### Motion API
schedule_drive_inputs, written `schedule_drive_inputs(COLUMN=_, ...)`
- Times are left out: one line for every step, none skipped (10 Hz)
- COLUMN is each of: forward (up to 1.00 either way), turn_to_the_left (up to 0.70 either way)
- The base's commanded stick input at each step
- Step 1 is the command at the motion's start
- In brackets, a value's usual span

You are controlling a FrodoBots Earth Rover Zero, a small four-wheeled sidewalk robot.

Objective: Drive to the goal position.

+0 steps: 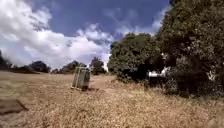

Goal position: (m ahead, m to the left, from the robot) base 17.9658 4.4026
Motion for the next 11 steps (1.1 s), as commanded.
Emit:
schedule_drive_inputs(forward=0.70, turn_to_the_left=0.00)
schedule_drive_inputs(forward=0.70, turn_to_the_left=0.00)
schedule_drive_inputs(forward=0.70, turn_to_the_left=-0.17)
schedule_drive_inputs(forward=0.70, turn_to_the_left=-0.32)
schedule_drive_inputs(forward=0.70, turn_to_the_left=-0.11)
schedule_drive_inputs(forward=0.70, turn_to_the_left=0.00)
schedule_drive_inputs(forward=0.70, turn_to_the_left=0.00)
schedule_drive_inputs(forward=0.70, turn_to_the_left=0.00)
schedule_drive_inputs(forward=0.70, turn_to_the_left=0.00)
schedule_drive_inputs(forward=0.70, turn_to_the_left=0.00)
schedule_drive_inputs(forward=0.70, turn_to_the_left=0.00)
